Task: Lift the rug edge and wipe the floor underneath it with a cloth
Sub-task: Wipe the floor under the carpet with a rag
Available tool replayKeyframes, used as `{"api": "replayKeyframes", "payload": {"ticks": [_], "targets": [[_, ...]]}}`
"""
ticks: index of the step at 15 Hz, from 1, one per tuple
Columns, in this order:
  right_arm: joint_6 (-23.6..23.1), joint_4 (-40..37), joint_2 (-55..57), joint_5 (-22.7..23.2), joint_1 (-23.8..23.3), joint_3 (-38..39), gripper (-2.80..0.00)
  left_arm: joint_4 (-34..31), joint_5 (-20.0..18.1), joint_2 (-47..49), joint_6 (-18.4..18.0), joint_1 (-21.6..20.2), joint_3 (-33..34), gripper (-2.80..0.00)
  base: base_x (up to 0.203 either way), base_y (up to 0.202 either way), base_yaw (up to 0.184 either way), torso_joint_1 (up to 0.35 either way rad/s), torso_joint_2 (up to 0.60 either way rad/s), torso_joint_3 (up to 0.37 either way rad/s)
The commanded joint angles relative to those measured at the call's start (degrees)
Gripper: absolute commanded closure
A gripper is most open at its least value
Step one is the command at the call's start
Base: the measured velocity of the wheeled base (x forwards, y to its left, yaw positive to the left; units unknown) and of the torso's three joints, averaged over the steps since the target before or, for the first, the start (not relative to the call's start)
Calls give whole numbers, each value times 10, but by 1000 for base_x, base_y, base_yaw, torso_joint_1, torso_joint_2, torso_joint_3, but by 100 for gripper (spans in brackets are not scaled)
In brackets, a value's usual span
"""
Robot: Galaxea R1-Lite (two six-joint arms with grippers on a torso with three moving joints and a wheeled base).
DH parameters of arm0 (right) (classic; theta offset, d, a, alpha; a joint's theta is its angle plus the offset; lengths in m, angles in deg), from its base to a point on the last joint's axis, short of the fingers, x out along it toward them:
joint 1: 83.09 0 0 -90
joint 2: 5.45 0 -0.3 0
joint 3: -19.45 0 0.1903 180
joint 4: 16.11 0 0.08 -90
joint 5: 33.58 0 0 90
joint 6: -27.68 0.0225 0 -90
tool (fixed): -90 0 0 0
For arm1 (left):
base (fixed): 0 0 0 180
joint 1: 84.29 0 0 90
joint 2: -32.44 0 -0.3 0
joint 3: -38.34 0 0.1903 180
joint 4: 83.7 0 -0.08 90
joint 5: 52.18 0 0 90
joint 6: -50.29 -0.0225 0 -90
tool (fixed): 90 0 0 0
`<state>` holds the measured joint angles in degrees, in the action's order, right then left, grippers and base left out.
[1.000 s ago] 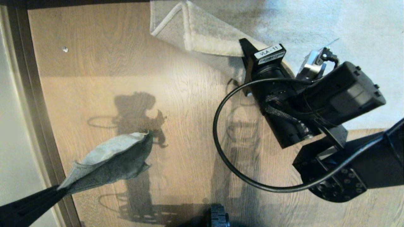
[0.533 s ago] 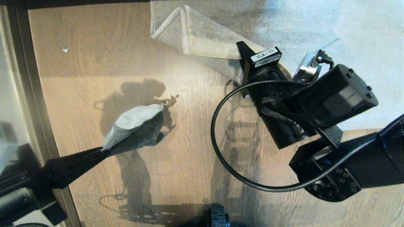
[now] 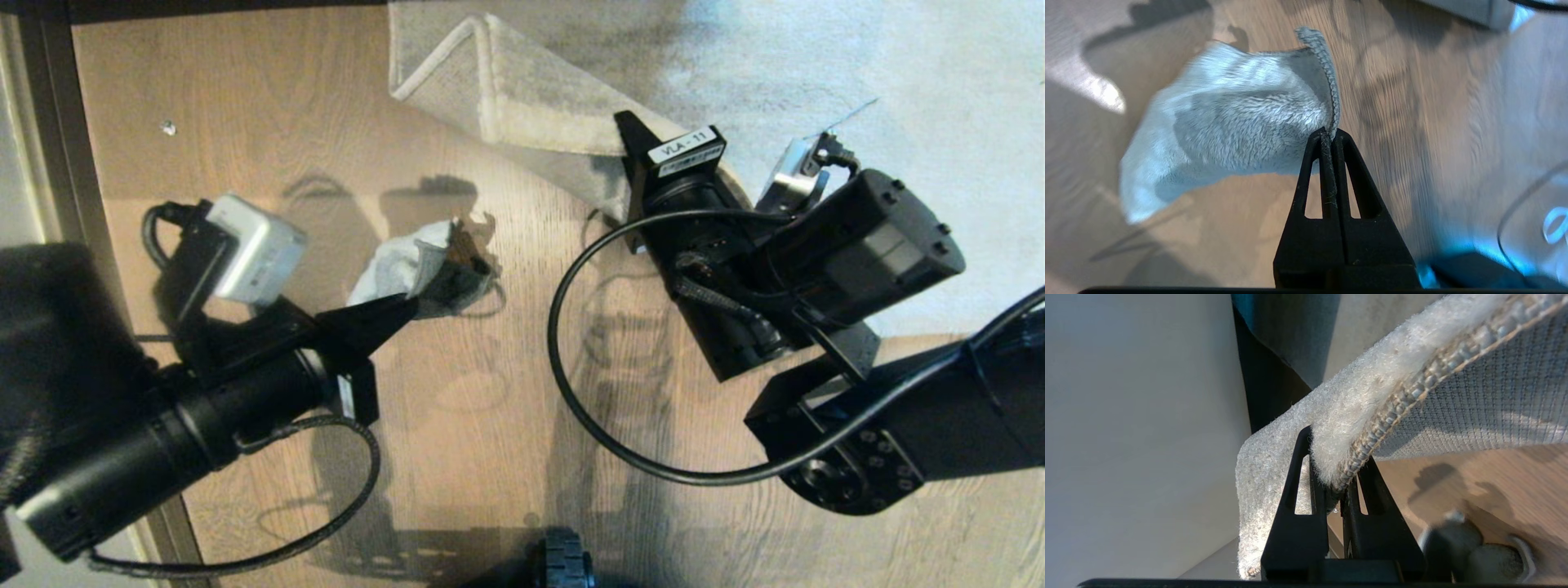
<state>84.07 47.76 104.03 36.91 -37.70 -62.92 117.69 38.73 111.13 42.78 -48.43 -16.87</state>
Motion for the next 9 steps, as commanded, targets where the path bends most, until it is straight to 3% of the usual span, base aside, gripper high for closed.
{"api": "replayKeyframes", "payload": {"ticks": [1, 4, 9], "targets": [[3, 27, 3, -2, -8, -6, 0, 83, 17, 112, 2, 6, -11, 0, 0, 0, 0, 0, 0, 0], [3, 27, 6, -2, -13, -7, 0, 186, 54, 207, 12, 13, -47, 0, 0, 0, 0, 0, 0, 0], [3, 27, 10, -2, -14, -7, 0, 210, 135, 287, 35, 49, -169, 0, 0, 0, 0, 0, 0, 0]]}}
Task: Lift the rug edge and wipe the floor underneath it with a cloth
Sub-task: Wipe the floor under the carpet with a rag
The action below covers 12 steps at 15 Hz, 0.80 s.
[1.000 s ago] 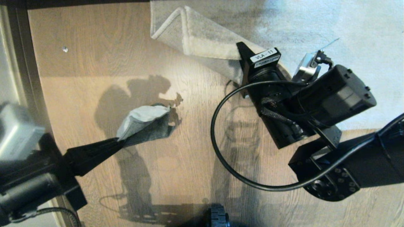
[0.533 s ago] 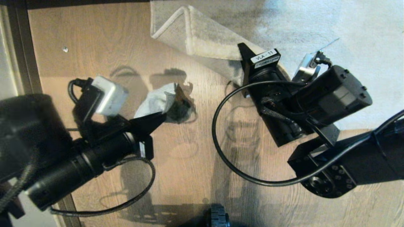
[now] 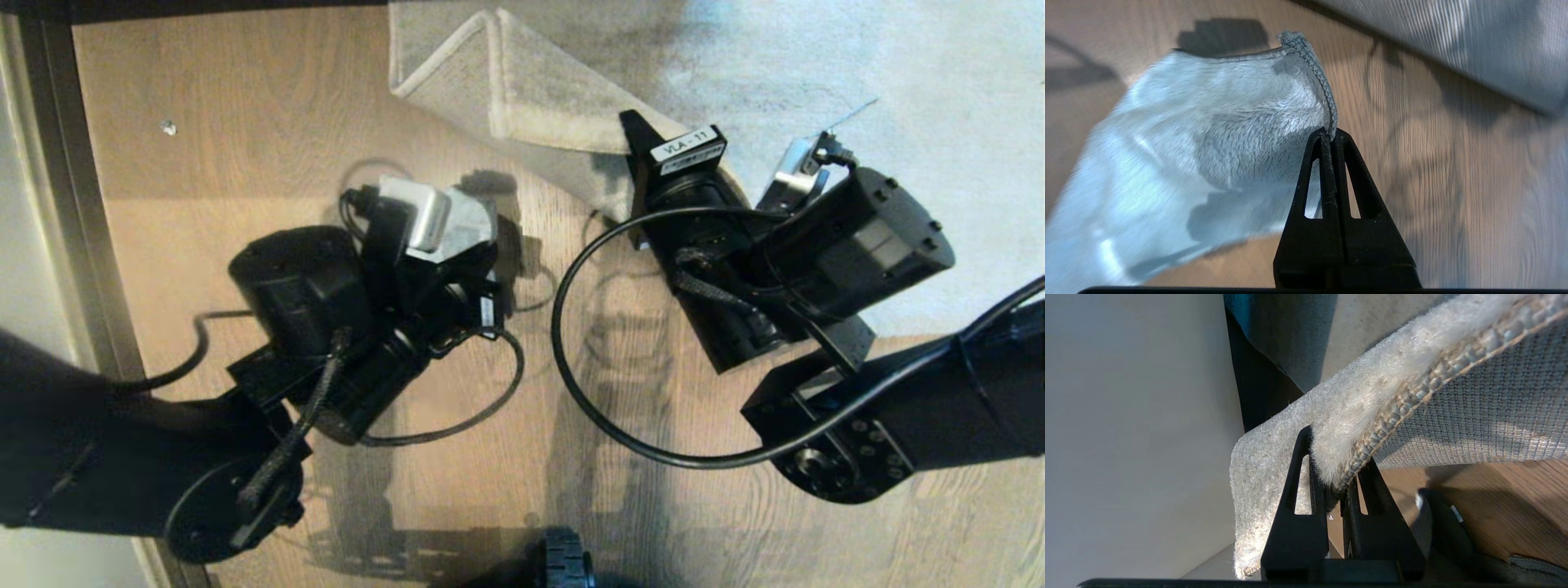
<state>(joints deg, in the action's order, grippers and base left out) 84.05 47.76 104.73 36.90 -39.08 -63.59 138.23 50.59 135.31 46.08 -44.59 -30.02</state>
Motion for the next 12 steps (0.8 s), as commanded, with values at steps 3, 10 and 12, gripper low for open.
{"api": "replayKeyframes", "payload": {"ticks": [3, 10, 12], "targets": [[3, 27, 4, -2, -2, 0, 0, 5, 33, 76, 9, 13, -58, 0, 0, 0, 0, 0, 0, 0], [5, 27, 11, -2, -2, -1, 0, 8, 61, 141, 25, -6, -80, 0, 0, 0, 0, 0, 0, 0], [6, 27, 11, -2, -5, 0, 0, 8, 64, 157, 27, -22, -98, 0, 0, 0, 0, 0, 0, 0]]}}
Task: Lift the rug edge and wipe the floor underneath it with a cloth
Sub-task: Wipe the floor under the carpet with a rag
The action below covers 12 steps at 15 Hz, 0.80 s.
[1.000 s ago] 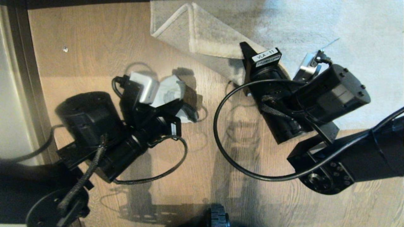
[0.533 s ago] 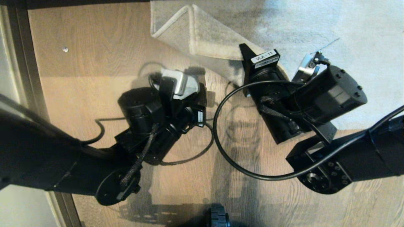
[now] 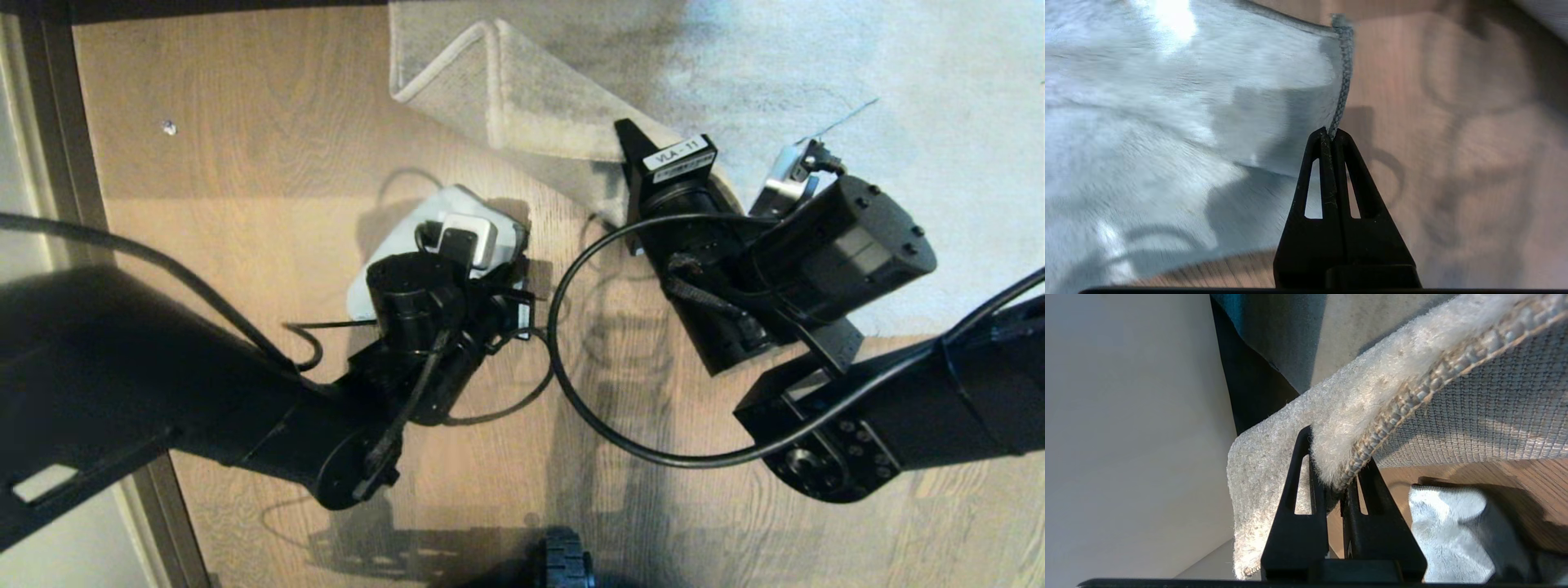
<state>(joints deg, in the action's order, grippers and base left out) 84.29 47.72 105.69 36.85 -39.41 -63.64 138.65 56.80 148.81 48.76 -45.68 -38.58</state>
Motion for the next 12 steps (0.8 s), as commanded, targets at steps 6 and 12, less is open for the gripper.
{"api": "replayKeyframes", "payload": {"ticks": [6, 12], "targets": [[4, 28, 4, 0, -13, 0, 0, 2, 13, 65, -8, -64, -119, 0, 0, 0, 0, 0, 0, 0], [4, 28, 4, 0, -13, 0, 0, -12, 16, 83, -28, -82, -208, 0, 0, 0, 0, 0, 0, 0]]}}
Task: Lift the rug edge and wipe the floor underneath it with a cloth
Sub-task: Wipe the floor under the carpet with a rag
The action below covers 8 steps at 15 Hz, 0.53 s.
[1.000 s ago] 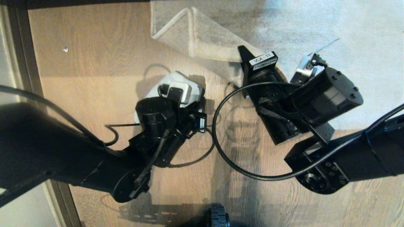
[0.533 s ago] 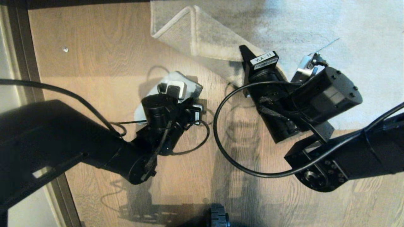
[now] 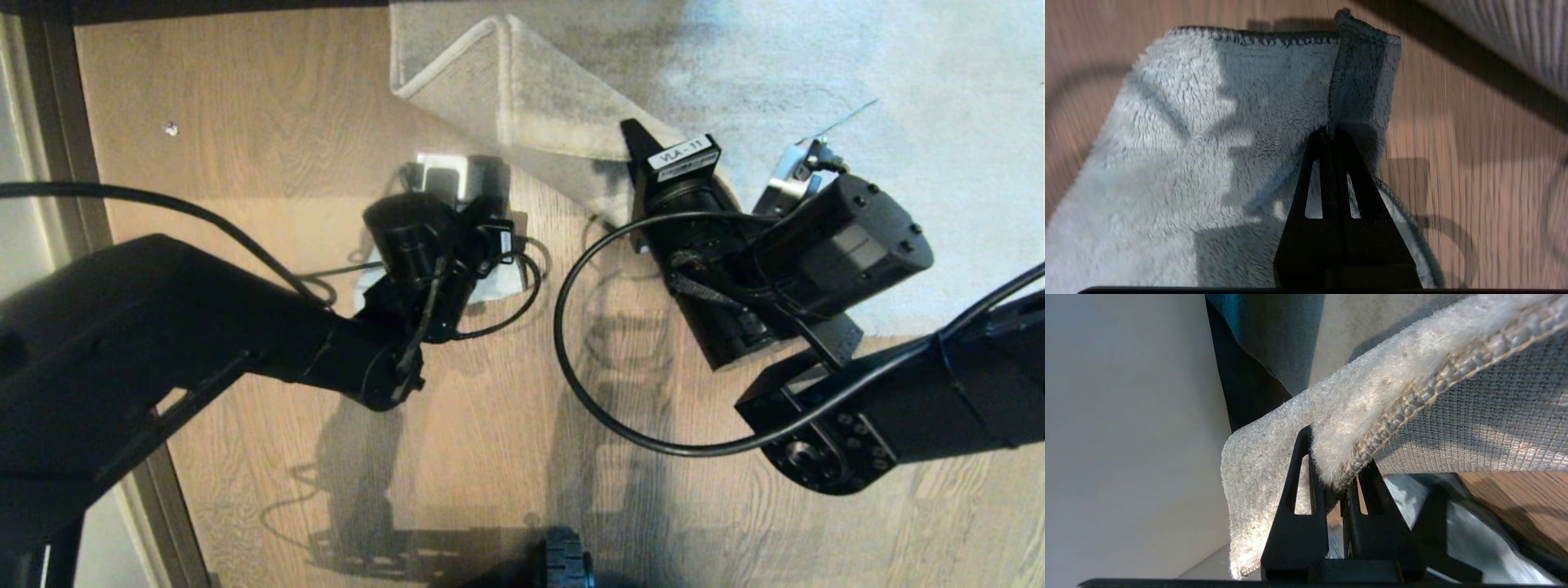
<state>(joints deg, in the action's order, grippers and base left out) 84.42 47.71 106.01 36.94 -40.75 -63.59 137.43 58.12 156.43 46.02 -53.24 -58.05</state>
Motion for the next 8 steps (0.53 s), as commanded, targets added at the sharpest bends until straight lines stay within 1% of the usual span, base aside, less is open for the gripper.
{"api": "replayKeyframes", "payload": {"ticks": [1, 3, 5, 8], "targets": [[3, 28, 1, -1, 0, 0, 0, -5, 3, 6, 0, -14, -21, 0, 0, 0, 0, 0, 0, 0], [3, 28, 2, -1, 1, 0, 0, -17, 2, 7, 0, -29, -41, 0, 0, 0, 0, 0, 0, 0], [3, 28, 3, -1, 1, 0, 0, -35, 1, 8, 0, -55, -64, 0, 0, 0, 0, 0, 0, 0], [3, 28, 3, -1, 1, -1, 0, -38, -3, 7, 0, -90, -64, 0, 0, 0, 0, 0, 0, 0]]}}
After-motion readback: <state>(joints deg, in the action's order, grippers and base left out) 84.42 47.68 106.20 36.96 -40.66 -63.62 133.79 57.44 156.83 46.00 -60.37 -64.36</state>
